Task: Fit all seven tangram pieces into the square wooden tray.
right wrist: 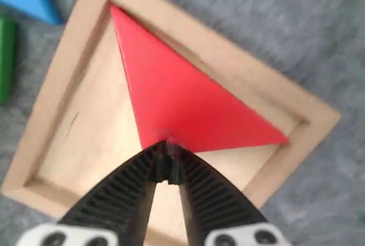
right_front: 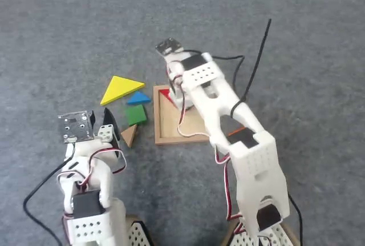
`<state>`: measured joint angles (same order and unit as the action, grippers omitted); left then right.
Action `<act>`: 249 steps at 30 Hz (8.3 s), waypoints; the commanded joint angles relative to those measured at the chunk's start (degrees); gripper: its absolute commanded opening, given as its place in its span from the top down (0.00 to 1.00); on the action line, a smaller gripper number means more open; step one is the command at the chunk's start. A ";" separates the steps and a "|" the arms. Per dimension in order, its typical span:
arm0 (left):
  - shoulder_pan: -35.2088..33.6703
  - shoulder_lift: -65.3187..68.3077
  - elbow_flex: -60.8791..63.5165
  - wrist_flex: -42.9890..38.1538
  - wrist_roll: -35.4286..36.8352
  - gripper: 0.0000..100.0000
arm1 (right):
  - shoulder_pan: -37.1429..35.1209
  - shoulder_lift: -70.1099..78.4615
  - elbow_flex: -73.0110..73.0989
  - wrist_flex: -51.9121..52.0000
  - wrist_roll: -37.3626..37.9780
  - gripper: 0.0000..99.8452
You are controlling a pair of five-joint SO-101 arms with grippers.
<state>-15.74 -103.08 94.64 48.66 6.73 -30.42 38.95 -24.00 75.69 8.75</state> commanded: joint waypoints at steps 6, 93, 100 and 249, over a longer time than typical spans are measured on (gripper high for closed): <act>1.41 -0.62 -0.48 -1.76 -1.23 0.89 | 2.95 -0.48 -9.32 -1.27 6.77 0.99; 1.76 170.55 -170.42 51.96 -62.95 0.72 | 8.48 -55.08 73.49 -50.24 13.98 0.99; 3.16 168.35 -170.86 51.60 -64.79 0.72 | 8.48 -55.08 73.49 -50.86 13.98 0.99; -5.01 120.00 -89.80 25.32 -73.58 0.73 | 9.36 -55.08 73.85 -50.68 13.98 0.99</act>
<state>-20.40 17.01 6.55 74.95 -66.07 -21.80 -13.01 50.29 25.85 21.67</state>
